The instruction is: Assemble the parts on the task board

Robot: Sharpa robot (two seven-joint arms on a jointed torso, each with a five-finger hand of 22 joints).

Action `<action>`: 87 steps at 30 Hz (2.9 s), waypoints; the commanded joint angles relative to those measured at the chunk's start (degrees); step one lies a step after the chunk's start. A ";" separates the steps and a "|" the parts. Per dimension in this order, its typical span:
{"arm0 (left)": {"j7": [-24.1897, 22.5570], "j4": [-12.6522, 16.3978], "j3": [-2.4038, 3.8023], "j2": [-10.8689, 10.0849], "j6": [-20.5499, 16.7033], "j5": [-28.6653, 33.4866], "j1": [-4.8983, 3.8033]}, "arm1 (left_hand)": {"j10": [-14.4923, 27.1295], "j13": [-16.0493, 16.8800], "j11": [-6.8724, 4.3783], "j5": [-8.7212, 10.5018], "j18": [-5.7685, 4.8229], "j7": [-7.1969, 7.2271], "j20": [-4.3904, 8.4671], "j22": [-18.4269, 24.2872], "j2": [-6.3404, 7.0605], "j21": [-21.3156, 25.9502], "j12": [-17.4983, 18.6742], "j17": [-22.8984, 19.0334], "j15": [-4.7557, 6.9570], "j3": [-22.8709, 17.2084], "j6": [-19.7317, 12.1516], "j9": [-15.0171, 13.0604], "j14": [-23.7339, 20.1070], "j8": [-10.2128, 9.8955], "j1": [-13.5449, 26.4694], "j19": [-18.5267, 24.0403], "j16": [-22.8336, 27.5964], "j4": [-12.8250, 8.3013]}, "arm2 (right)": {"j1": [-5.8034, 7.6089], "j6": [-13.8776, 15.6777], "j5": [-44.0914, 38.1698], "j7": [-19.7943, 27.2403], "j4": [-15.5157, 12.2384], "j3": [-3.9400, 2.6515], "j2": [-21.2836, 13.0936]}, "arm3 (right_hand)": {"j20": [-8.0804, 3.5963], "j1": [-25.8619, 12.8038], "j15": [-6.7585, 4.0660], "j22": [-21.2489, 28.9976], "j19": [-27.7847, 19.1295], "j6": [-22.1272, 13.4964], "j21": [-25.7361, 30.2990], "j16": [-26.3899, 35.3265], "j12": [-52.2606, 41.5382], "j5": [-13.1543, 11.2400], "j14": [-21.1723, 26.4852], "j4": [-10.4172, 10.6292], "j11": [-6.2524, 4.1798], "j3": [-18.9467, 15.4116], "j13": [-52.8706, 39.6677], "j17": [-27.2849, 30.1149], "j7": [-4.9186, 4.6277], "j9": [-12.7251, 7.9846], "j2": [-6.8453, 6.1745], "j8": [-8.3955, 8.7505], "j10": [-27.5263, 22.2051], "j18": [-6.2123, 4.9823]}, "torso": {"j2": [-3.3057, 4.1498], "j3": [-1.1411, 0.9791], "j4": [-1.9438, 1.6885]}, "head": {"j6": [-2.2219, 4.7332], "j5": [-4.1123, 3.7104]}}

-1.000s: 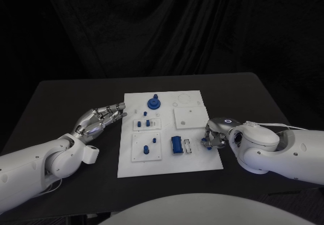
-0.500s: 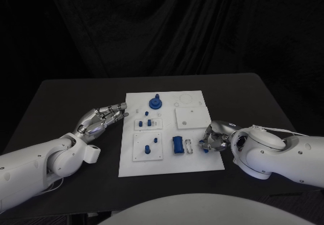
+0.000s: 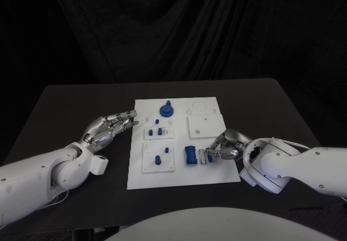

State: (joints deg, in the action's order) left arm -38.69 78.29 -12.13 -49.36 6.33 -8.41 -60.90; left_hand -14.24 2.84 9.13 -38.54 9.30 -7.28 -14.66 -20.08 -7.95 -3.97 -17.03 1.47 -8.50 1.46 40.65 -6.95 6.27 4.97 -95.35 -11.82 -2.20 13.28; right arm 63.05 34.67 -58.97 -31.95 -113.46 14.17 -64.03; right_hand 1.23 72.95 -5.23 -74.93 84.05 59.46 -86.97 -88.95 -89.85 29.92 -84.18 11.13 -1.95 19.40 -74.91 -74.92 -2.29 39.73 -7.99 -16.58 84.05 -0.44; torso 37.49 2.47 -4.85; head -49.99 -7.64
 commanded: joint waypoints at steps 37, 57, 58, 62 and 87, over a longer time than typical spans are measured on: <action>-0.03 -0.10 0.05 0.43 1.26 0.28 0.22 | -0.05 0.07 0.43 -0.22 0.56 -0.44 -0.15 -0.19 -0.08 -0.45 -0.16 0.10 -0.35 -0.43 -0.03 0.09 0.17 -0.35 -0.56 -0.64 -0.36 -0.07 | 0.02 -4.12 0.99 -0.32 3.23 0.03 3.36 | 0.32 -7.94 0.44 -13.50 3.88 -1.90 1.07 0.75 -0.15 -9.79 -4.99 1.37 0.70 -3.61 -15.09 -10.79 -0.60 0.45 1.14 0.44 5.95 -0.74 | 0.03 0.03 0.07 | -0.01 0.61; 0.07 -0.15 0.05 0.28 1.45 0.28 0.48 | -0.01 0.06 0.43 -0.22 0.61 -0.46 -0.25 -0.23 -0.07 -0.50 -0.11 0.10 -0.39 -0.55 -0.02 0.09 0.19 -0.34 -0.60 -0.73 -0.40 -0.07 | 0.02 0.62 -6.43 2.88 2.43 0.03 1.78 | 0.61 -10.47 0.72 -13.40 3.76 -3.06 1.37 0.86 -0.15 -18.37 -4.93 5.28 1.01 -10.16 -15.09 -10.48 -0.91 0.70 1.49 -0.09 5.95 -0.82 | 0.01 0.02 0.10 | -0.01 0.74; 0.05 -0.12 0.05 0.24 1.42 0.28 0.49 | -0.01 0.06 0.43 -0.22 0.61 -0.46 -0.25 -0.23 -0.07 -0.50 -0.11 0.10 -0.39 -0.55 -0.02 0.09 0.19 -0.34 -0.60 -0.73 -0.40 -0.07 | 0.02 1.03 -6.86 3.87 2.27 0.04 1.51 | 0.61 -10.10 0.72 -13.41 3.76 -3.23 1.37 0.84 -0.15 -18.20 -4.93 5.22 1.01 -10.27 -15.09 -10.53 -0.91 0.73 1.49 -0.18 5.95 -0.82 | 0.01 0.02 0.10 | -0.01 0.74; 0.02 -0.07 0.05 0.12 1.32 0.28 0.53 | -0.01 0.06 0.43 -0.22 0.61 -0.46 -0.25 -0.23 -0.07 -0.50 -0.11 0.10 -0.39 -0.55 -0.02 0.09 0.19 -0.34 -0.60 -0.73 -0.40 -0.07 | 0.02 1.43 -7.73 6.63 1.49 0.05 0.38 | 0.62 -7.23 0.76 -13.39 3.74 -4.45 1.42 0.84 -0.15 -17.30 -4.93 4.85 1.10 -10.63 -15.09 -10.49 -1.04 1.29 1.65 -1.25 5.95 -0.83 | 0.00 0.02 0.07 | -0.01 0.84; -0.04 0.39 0.05 -0.37 0.92 0.27 0.60 | -0.09 0.08 0.46 -0.23 0.65 -0.46 -0.31 -0.26 -0.04 -0.53 -0.20 0.12 -0.41 -0.64 0.02 0.08 0.26 -0.31 -0.62 -0.79 -0.45 -0.08 | -1.36 -9.09 -10.29 3.79 0.51 0.11 -1.95 | -0.59 -6.30 -0.65 -13.20 3.48 -9.22 2.00 1.07 -0.15 -26.61 -4.80 5.80 -0.64 -14.87 -15.09 -9.92 1.05 13.53 -0.47 -20.40 5.95 -0.97 | 0.07 0.00 0.15 | -0.01 1.23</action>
State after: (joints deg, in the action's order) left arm -38.09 78.49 -12.13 -49.79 7.03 -8.41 -60.39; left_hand -14.24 2.84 9.13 -38.54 9.29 -7.28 -15.07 -20.24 -7.95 -4.19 -17.03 1.50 -8.71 1.15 40.65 -6.96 6.48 4.97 -95.35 -12.23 -2.42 13.28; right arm 61.88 28.66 -68.35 -26.90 -112.93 14.28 -65.98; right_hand 0.92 66.77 -5.53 -74.95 83.96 50.60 -85.08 -88.10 -89.85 3.44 -83.86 17.00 -2.28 4.80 -74.90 -74.91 -1.32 53.24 -8.31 -36.84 83.95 -0.44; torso 37.50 2.48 -4.78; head -49.99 -6.57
